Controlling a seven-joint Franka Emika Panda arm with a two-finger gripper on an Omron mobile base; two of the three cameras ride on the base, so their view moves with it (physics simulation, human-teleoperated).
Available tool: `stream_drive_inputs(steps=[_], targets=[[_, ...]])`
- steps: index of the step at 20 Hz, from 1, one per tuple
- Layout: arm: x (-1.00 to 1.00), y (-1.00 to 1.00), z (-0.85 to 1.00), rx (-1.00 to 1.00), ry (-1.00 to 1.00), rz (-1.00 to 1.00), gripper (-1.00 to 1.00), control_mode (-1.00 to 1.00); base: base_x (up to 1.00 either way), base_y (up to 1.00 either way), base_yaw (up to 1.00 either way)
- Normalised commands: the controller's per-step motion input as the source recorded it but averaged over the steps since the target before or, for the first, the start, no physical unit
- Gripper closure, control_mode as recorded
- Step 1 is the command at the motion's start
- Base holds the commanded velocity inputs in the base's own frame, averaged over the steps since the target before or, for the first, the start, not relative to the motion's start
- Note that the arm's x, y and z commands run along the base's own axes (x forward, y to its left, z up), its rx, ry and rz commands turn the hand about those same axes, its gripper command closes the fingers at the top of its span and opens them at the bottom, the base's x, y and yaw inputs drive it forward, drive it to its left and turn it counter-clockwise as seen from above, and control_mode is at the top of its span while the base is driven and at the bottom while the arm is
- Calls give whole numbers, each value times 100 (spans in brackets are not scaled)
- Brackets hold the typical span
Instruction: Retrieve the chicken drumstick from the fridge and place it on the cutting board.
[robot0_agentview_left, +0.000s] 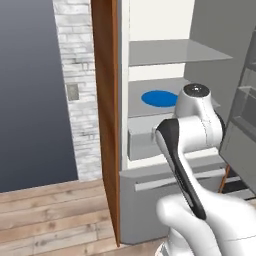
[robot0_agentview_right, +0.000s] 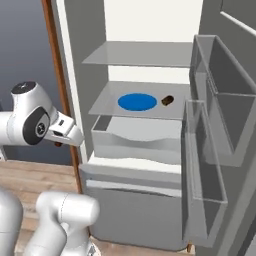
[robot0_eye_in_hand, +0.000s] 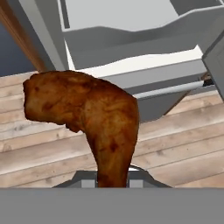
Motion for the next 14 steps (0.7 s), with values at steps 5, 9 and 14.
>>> stream_drive_inputs(steps=[5, 9, 14], targets=[[0, 0, 0, 0, 0, 0, 100, 100, -86, 36, -13], [0, 0, 0, 0, 0, 0, 100, 100, -78, 27, -6], [0, 0, 0, 0, 0, 0, 100, 100, -47, 42, -24]])
